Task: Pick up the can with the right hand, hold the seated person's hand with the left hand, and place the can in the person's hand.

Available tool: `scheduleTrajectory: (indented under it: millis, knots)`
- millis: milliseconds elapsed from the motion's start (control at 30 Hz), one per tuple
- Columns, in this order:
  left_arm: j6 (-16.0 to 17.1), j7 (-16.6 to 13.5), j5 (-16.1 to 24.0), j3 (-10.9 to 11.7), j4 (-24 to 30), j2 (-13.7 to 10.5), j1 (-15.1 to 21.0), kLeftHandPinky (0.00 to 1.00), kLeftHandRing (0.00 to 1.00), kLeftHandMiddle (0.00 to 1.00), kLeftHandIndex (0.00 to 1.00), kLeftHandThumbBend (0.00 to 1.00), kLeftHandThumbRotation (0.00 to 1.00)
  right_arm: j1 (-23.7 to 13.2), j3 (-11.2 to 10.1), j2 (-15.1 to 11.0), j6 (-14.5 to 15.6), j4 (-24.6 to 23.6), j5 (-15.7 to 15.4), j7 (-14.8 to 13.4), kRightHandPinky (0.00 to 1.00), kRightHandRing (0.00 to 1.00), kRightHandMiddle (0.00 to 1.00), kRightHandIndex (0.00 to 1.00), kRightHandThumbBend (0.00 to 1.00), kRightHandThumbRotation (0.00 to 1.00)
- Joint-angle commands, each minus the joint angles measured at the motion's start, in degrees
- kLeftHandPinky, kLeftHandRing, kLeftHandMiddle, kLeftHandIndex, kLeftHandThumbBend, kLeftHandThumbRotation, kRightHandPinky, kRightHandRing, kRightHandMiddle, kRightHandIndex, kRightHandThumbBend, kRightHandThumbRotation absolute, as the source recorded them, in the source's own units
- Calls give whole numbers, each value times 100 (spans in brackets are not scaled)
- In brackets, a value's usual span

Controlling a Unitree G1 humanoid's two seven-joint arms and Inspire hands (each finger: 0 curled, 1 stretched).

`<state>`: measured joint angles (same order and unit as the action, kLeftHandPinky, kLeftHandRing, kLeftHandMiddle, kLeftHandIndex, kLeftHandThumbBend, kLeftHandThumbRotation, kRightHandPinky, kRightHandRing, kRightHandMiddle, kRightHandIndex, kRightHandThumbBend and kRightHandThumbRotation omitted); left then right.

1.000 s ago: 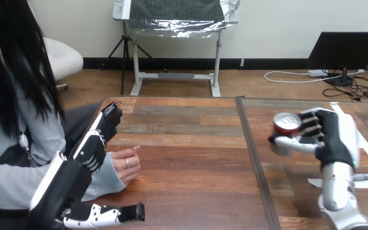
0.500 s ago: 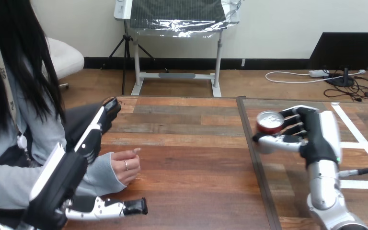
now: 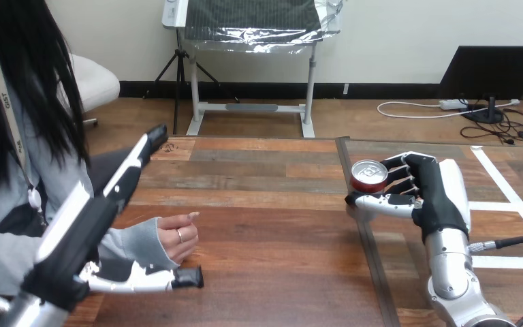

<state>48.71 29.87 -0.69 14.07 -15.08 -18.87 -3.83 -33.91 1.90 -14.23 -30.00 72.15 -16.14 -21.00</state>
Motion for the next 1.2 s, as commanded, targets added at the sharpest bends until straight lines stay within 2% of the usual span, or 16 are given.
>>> scheduleTrajectory:
  millis: [0, 367, 667, 967, 1167]
  knots:
    - [55, -210, 240, -116, -11, -285, 558, 100, 100, 100, 100, 100, 21, -617, 12, 21, -315, -276, 39, 52, 36, 41, 48, 50, 82, 0]
    - [86, -364, 521, -264, -254, -606, 902, 99, 100, 100, 100, 100, 22, -611, 92, 87, -406, -257, -56, 19, 36, 40, 47, 50, 83, 0]
    - [72, -485, 741, -421, -533, -804, 1205, 96, 99, 99, 98, 100, 22, -576, 72, 169, -502, -268, -7, 134, 36, 40, 47, 49, 83, 0]
    - [216, -743, 1201, -546, -848, -1029, 1519, 91, 95, 94, 94, 100, 17, -517, 77, 226, -595, -286, 14, 239, 36, 40, 47, 50, 82, 0]
    - [160, -848, 1570, -647, -948, -1257, 1717, 89, 93, 92, 92, 100, 17, -483, 125, 256, -615, -307, -33, 205, 37, 41, 48, 50, 82, 0]
